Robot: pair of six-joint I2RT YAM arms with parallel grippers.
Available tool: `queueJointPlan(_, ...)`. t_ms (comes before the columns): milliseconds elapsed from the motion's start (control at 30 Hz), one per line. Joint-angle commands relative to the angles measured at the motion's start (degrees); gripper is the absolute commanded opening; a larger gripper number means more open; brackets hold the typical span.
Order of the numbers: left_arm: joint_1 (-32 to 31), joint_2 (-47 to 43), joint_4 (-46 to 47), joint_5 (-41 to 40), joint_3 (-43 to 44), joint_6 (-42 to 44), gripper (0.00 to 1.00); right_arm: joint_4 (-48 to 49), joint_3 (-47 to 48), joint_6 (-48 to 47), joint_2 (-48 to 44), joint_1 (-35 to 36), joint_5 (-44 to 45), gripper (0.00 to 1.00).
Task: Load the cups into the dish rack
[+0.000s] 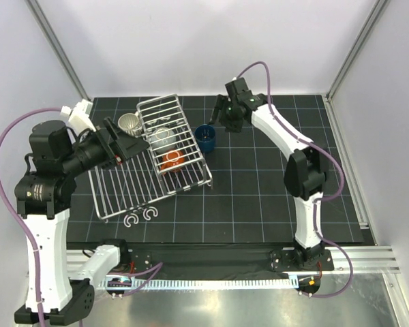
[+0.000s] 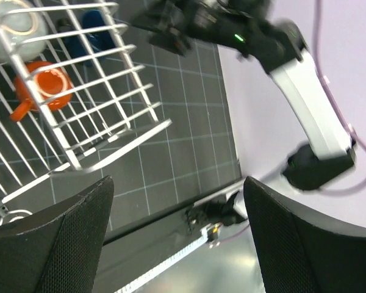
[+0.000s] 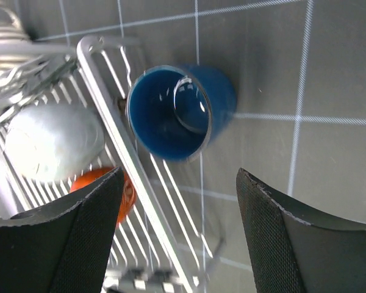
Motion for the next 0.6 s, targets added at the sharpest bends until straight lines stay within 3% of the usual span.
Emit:
queueJointPlan(0, -2.9, 0.6, -1.1, -0.5, 4.0, 6.0, 0.85, 0.1, 5.5, 2.6, 3.8, 2.9, 7.7, 0.73)
queueJointPlan(167, -6.0, 0.8, -3.1, -3.5, 5.3, 8.8, 0.86, -1.4, 6.4, 4.4, 6.7, 4.5, 14.9, 0.65)
queueJointPlan(567, -8.6, 1.4, -4.2, -5.5, 6.1, 10.0, 0.83, -0.9, 6.0, 3.4, 12.3, 4.5, 15.5, 0.54)
